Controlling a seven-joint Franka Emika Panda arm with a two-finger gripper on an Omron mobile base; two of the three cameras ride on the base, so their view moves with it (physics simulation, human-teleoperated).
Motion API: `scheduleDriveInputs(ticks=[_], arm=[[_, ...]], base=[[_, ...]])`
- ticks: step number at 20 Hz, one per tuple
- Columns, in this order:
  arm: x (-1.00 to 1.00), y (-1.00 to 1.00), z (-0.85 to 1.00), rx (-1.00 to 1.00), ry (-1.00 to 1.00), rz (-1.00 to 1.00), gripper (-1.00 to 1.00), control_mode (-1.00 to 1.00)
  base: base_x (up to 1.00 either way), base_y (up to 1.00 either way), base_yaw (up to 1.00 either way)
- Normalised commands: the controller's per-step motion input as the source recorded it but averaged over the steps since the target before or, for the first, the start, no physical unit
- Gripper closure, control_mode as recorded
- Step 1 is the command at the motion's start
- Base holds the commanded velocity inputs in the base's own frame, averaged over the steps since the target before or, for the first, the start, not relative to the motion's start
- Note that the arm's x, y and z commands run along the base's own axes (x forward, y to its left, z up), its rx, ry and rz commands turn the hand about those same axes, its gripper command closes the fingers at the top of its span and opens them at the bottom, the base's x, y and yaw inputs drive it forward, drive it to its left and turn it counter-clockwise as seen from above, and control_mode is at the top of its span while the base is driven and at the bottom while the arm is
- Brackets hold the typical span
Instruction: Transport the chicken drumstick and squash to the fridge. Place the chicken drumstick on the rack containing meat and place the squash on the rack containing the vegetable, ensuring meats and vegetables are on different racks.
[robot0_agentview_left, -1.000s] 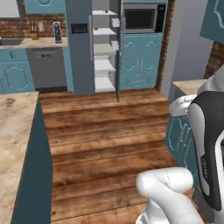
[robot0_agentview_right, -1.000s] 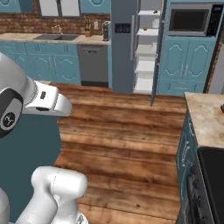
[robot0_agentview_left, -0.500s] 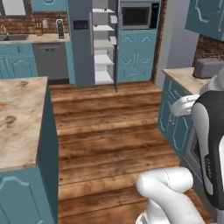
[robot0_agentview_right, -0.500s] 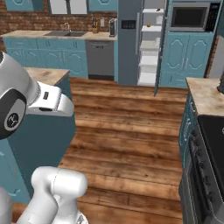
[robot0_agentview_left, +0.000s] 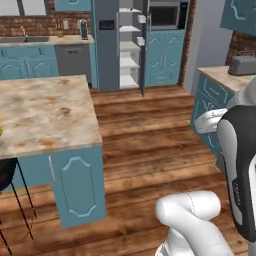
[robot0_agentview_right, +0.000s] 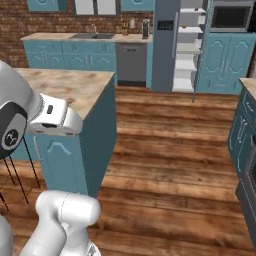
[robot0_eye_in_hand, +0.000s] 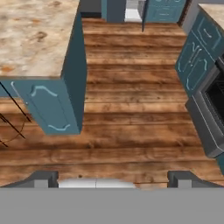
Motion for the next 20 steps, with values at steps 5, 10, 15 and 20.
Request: scheduleDriveInputs(ticks=[5, 10, 15, 20], arm=[[0.0, 0.0, 0.0, 0.0, 0.0, 0.0, -1.0, 1.0], [0.0, 0.0, 0.0, 0.0, 0.0, 0.0, -1.0, 1.0], [0.0, 0.0, 0.0, 0.0, 0.0, 0.0, -1.0, 1.0], [0.0, 0.0, 0.0, 0.0, 0.0, 0.0, -1.0, 1.0]], base=[[-0.62, 1.0, 0.0], [-0.13, 1.0, -0.01], [0.0, 1.0, 0.0], [0.0, 1.0, 0.0]])
